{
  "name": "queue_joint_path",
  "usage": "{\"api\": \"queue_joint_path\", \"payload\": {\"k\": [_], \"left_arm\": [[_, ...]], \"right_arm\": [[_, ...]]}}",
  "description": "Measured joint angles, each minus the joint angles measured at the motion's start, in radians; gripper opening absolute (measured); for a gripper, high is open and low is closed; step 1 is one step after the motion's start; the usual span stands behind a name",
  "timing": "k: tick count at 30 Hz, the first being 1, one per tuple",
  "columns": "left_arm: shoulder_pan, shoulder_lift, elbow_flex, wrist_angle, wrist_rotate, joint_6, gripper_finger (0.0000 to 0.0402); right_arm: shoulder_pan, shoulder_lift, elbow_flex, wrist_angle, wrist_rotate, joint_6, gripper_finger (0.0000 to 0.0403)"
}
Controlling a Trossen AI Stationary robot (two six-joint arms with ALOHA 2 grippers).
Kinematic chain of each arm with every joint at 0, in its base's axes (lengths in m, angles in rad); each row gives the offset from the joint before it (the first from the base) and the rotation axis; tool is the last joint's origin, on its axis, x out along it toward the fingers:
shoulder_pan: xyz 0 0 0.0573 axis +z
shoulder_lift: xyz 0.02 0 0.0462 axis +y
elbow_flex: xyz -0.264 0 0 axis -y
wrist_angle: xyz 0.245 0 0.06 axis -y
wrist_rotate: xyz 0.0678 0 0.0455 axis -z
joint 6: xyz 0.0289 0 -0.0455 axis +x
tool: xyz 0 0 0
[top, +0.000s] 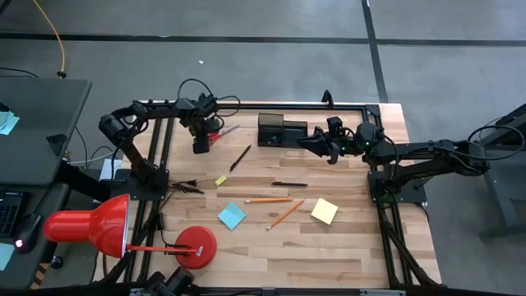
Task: Pick and place office supplies into organizer
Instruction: Put the orange scissors in the black desk organizer
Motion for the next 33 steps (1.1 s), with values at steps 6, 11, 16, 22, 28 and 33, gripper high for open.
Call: {"api": "queue_joint_path", "payload": {"k": [6,11,16,22,28,33], "left_arm": [[-0.005,0.0,0.0,-0.001,-0.013,-0.005,0.0126],[-0.005,0.0,-0.001,-0.002,-0.012,-0.017,0.009],[-0.005,-0.002,-0.001,0.0,-0.01,-0.031,0.0037],[-0.006,0.001,0.016,-0.005,-0.037,-0.077,0.0037],[-0.005,-0.026,0.056,-0.027,-0.027,-0.09,0.0002],[-0.005,-0.074,0.079,-0.036,-0.024,-0.061,0.0001]], "right_arm": [[0.0,0.0,0.0,0.0,0.001,0.015,0.0067],[0.0,0.0,0.0,0.0,0.024,0.0,0.0067],[0.0,0.0,0.0,-0.001,0.026,0.0,0.0067],[0.0,0.0,0.0,-0.003,0.026,0.0,0.0067],[0.0,0.0,0.0,-0.008,0.027,-0.003,0.0067],[0.0,0.0,0.0,-0.008,0.027,-0.009,0.0067]]}}
